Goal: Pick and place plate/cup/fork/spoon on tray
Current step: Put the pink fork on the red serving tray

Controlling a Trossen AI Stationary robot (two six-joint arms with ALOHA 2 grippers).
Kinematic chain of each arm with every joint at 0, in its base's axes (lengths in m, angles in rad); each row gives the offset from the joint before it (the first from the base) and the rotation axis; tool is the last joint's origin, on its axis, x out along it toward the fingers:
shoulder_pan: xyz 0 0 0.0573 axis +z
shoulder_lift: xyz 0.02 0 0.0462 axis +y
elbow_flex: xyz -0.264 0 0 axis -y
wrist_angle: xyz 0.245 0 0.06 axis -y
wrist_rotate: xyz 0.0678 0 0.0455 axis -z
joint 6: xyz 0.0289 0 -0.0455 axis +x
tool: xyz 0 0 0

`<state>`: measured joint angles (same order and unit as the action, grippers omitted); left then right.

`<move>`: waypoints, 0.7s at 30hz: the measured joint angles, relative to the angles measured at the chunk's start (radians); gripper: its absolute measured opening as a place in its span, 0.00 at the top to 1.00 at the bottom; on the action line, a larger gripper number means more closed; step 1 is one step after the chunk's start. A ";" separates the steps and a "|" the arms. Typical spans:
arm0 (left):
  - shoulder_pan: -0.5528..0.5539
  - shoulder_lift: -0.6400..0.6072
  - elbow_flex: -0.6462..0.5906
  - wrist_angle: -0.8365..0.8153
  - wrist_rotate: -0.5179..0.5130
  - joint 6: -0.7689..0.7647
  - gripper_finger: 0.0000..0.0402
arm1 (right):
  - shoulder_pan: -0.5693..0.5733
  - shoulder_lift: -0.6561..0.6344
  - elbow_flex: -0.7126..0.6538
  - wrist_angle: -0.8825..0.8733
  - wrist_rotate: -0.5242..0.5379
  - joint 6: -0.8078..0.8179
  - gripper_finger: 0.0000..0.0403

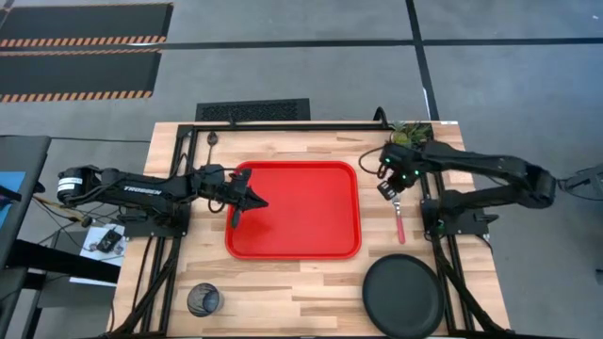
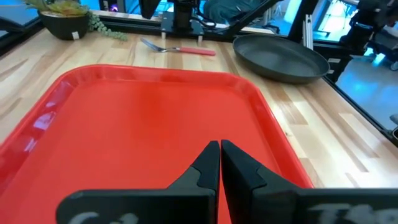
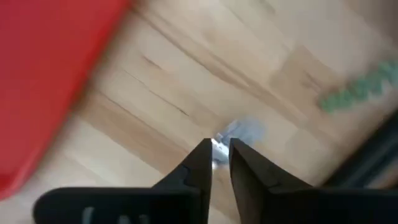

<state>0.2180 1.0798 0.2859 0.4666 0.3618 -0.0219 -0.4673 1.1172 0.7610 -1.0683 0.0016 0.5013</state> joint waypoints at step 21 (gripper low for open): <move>-0.001 0.000 0.000 -0.013 0.008 -0.024 1.00 | 0.352 0.028 -0.147 0.045 -0.057 0.646 0.58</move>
<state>0.2173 1.0798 0.2859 0.4538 0.3701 -0.0460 -0.1156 1.1452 0.6138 -1.0229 -0.0554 1.1473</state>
